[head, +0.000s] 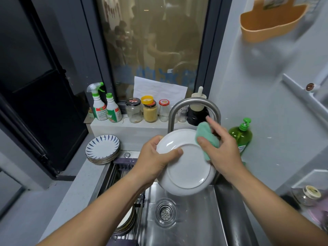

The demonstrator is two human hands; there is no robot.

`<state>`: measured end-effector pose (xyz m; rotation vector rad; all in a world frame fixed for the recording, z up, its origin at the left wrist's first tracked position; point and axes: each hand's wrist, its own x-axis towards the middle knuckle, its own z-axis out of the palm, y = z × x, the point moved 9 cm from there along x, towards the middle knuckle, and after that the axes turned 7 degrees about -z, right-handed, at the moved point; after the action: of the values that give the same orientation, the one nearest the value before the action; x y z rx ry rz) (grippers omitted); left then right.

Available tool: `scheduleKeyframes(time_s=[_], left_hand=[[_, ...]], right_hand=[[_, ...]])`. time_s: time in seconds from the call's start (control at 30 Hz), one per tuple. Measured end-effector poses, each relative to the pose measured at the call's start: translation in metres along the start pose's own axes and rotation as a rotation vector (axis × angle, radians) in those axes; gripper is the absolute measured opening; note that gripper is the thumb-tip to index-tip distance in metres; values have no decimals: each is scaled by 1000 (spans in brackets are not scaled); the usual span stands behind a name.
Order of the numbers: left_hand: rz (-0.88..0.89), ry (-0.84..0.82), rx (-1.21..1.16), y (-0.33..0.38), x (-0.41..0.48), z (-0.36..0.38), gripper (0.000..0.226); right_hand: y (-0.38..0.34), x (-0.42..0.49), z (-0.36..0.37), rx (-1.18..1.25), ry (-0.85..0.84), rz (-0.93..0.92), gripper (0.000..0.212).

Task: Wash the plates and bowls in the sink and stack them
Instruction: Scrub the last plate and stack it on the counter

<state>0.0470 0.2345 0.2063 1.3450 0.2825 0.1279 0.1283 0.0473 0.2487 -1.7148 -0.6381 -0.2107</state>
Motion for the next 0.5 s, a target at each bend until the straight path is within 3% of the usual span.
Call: scheduleKeyframes(time_s=[0.07,0.2,0.37,0.5], left_hand=[[21,-1,29,6,2,2,47],[81,21,76,18,6,3,52],[87,133,-92,17,1,-6,37],[57,218,-214,12,4,-20,38]], right_hand=[[-2,8,5,-112,-76,25,63],[-9,11,14,-215,-151,-4,48],[4,-8,9,-45,-1,21,41],[25,-39,27,82,98,112,43]])
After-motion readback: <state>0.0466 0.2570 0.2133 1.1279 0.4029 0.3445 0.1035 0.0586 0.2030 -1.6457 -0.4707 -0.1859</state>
